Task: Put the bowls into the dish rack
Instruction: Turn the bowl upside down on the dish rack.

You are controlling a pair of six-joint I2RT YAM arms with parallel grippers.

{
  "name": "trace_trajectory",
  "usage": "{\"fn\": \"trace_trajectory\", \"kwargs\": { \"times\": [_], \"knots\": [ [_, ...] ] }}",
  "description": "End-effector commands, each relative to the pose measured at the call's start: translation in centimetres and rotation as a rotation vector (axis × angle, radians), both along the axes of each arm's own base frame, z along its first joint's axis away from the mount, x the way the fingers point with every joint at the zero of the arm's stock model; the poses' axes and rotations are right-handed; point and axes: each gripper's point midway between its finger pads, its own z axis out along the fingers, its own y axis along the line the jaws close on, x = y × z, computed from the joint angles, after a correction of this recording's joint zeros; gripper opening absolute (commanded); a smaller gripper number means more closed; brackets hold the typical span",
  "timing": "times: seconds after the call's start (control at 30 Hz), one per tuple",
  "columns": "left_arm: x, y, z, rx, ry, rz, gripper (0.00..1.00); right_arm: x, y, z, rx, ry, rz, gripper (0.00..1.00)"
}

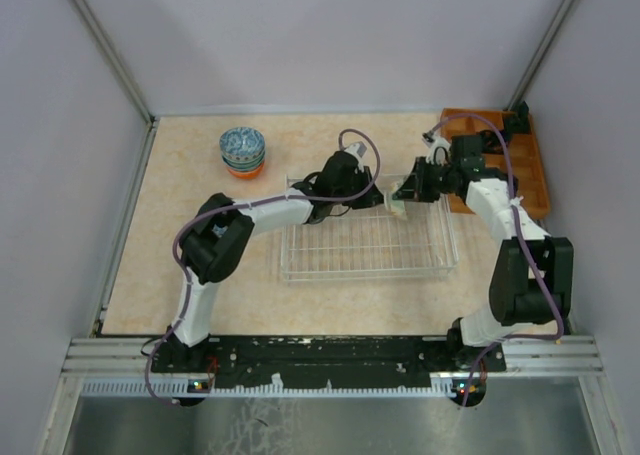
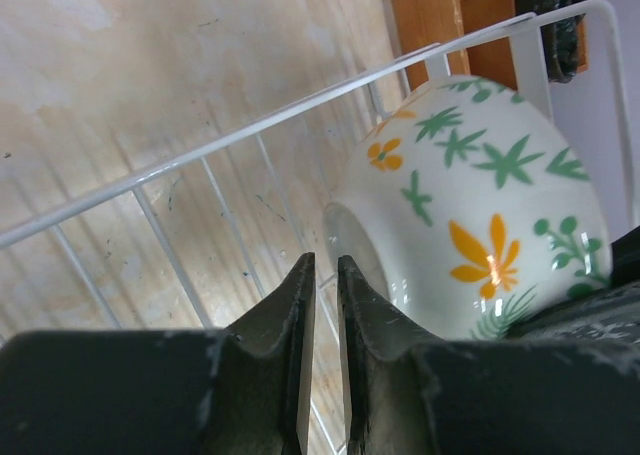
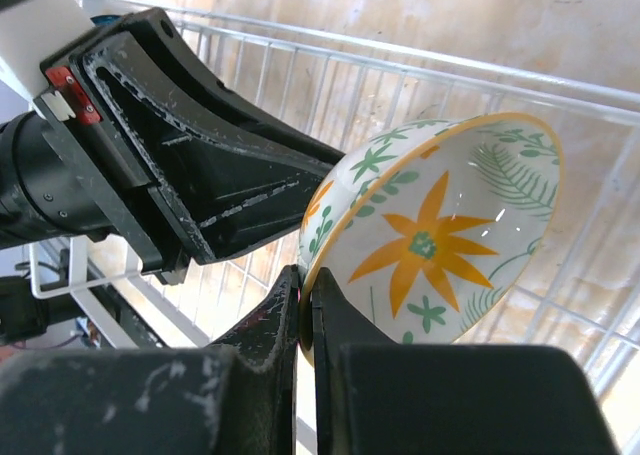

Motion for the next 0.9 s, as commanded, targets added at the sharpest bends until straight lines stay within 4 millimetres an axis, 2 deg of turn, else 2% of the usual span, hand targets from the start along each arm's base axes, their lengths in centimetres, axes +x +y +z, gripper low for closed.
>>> {"fn": "trace_trajectory", "kwargs": {
  "times": [0.0, 0.13, 0.43, 0.87],
  "knots": [
    [0.4, -0.4, 4.0, -0.067, -0.07, 0.002, 0.2, -1.2, 1.2, 0.8, 0.058, 0.014, 0.021, 0.0],
    [0.5, -0.9, 4.2, -0.075, -0.067, -0.006, 0.2, -1.2, 1.1, 0.9, 0.063, 0.009, 0.011, 0.0],
    [-0.2, -2.5, 4.2, -0.075, -0.064, -0.034, 0.2, -0.8, -0.4, -1.4, 0.037, 0.052, -0.032, 0.0],
    [-2.1, -4.8, 4.1, -0.065, -0.06, -0.073, 0.19, -0.9, -1.0, -1.6, 0.037, 0.053, -0.052, 0.04]
  ]
}}
